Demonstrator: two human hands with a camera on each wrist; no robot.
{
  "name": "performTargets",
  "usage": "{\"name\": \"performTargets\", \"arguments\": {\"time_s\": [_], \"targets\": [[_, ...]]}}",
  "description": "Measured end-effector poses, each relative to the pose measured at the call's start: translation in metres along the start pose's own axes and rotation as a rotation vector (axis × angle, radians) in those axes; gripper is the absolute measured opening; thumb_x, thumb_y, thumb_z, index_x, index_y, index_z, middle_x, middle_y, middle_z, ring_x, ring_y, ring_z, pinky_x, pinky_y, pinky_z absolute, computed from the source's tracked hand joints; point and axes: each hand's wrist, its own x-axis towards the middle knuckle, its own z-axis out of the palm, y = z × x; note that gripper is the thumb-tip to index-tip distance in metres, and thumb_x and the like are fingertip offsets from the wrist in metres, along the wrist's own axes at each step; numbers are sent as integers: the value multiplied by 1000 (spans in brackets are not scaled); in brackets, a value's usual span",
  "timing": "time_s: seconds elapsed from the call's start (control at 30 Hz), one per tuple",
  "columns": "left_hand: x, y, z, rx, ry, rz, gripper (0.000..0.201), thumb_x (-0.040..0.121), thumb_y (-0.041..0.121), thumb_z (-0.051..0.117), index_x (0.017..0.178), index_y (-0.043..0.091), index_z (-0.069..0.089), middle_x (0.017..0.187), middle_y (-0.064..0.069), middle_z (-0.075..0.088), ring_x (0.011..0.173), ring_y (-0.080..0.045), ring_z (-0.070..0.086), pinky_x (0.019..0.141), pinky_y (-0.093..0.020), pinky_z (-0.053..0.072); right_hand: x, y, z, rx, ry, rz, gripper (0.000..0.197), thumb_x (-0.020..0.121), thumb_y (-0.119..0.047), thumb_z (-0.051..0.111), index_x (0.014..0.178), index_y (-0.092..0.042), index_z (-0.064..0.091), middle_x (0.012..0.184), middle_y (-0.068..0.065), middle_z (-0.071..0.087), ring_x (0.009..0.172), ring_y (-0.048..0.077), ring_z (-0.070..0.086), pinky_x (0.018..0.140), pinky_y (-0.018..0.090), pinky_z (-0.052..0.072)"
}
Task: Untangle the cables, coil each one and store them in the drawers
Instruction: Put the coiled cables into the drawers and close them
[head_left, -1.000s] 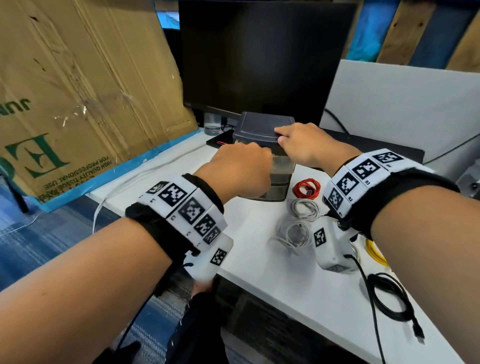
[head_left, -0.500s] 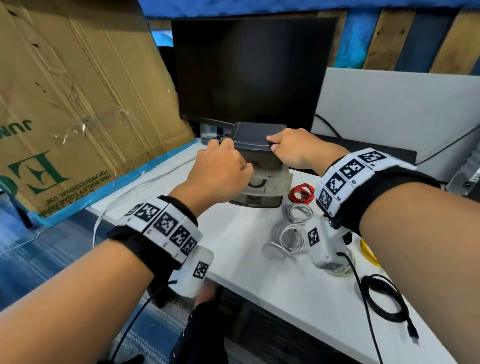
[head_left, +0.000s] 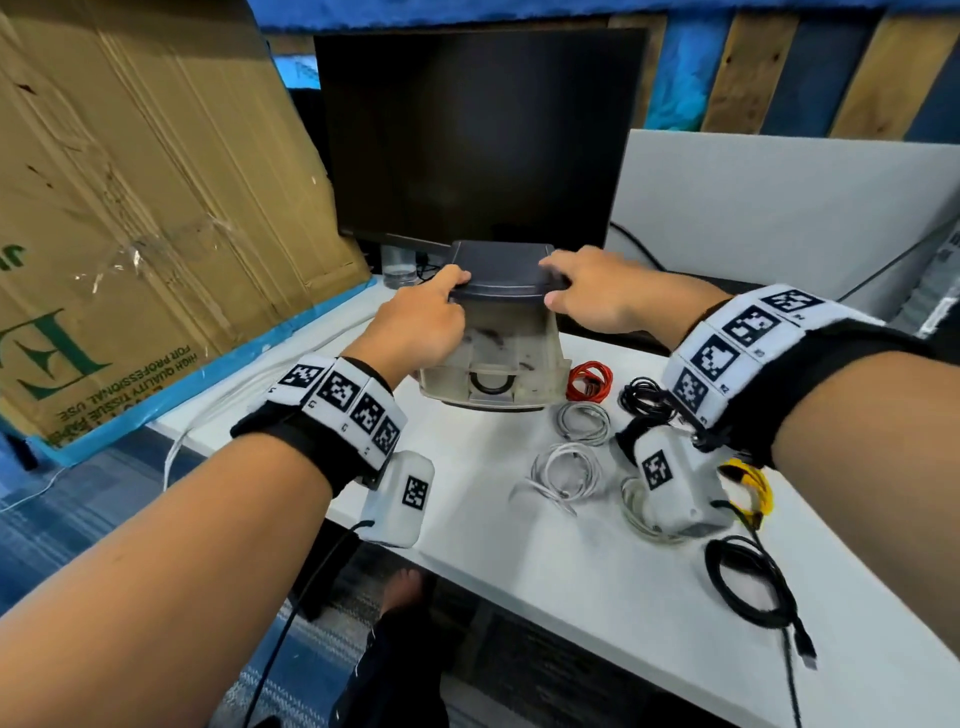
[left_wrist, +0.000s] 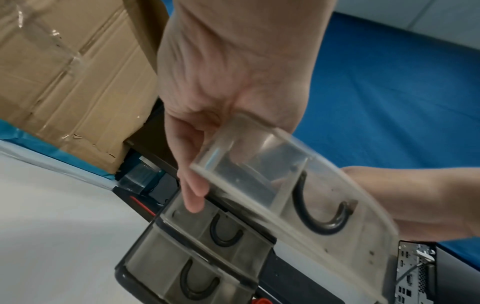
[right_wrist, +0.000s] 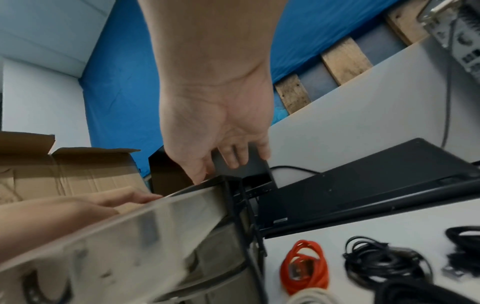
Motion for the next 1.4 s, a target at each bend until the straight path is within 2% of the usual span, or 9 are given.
{"name": "performTargets", "arguments": {"time_s": [0.13, 0.27, 0.33, 0.47, 0.67, 0.73, 0.9, 1.13, 1.4], "targets": [[4, -4, 3, -48, 34, 1, 55, 101, 19, 35, 149, 46, 41, 141, -12, 53, 110, -38, 60, 93, -47, 54, -24, 20, -10, 97, 122, -59, 12, 91, -12, 60, 93, -20, 69, 90, 0, 67, 87, 22, 63, 75, 34, 51], [7, -6, 5, -72, 47, 5, 56, 100, 16, 35, 148, 44, 42, 138, -12, 55, 108, -39, 61, 82, -43, 51, -58, 17, -10, 39, -475, -156, 4, 86, -16, 76, 83, -13, 78, 65, -1, 68, 58, 11, 58, 60, 27, 45], [8, -7, 5, -80, 53, 14, 56, 100, 15, 35, 148, 43, 43, 141, -12, 53, 108, -40, 61, 83, -43, 52, -70, 10, 2, -13, -652, -134, 14, 83, -28, 81, 88, -15, 79, 67, -2, 67, 56, 10, 56, 59, 27, 44], [6, -6, 3, -66, 54, 19, 56, 99, 15, 34, 147, 43, 45, 146, -8, 50, 111, -38, 59, 82, -42, 52, -71, 1, 30, -174, -576, -84, 62, 61, -68, 85, 100, -24, 68, 87, -3, 69, 76, 17, 61, 64, 30, 49], [-3, 0, -9, 79, 103, 74, 45, 108, 35, 33, 151, 34, 45, 153, -6, 47, 135, -32, 46, 107, -44, 42, -67, 1, 54, -140, -579, 33, 98, 54, -69, 88, 131, -29, 43, 119, -5, 59, 104, 23, 62, 87, 39, 56], [-10, 3, -9, 53, 254, 166, 36, 107, 35, 41, 140, 30, 55, 137, -5, 51, 126, -29, 50, 100, -41, 45, -64, 2, 59, -155, -571, 24, 107, 57, -68, 87, 144, -30, 36, 137, -5, 52, 119, 26, 57, 99, 43, 52], [-32, 17, 1, -41, 464, 456, 12, 102, 23, 53, 97, 22, 65, 96, 4, 57, 87, -12, 54, 70, -28, 47, -59, -1, 64, -77, -629, 58, 84, 84, -39, 70, 156, -27, 29, 153, 8, 43, 130, 32, 53, 105, 47, 50], [-34, 20, 12, 13, 333, 443, 15, 102, 23, 54, 97, 20, 67, 94, 1, 59, 87, -18, 58, 72, -35, 52, -56, -7, 79, -239, -556, 36, 50, 98, -11, 45, 147, -11, 40, 146, 11, 49, 112, 28, 55, 79, 35, 45], [-37, 20, 13, 7, 258, 457, 15, 102, 21, 54, 99, 20, 68, 95, 1, 60, 88, -15, 57, 71, -30, 52, -53, 6, 81, -193, -435, -11, 13, 92, -15, 59, 105, -14, 62, 102, 5, 67, 88, 26, 65, 70, 35, 56]]}}
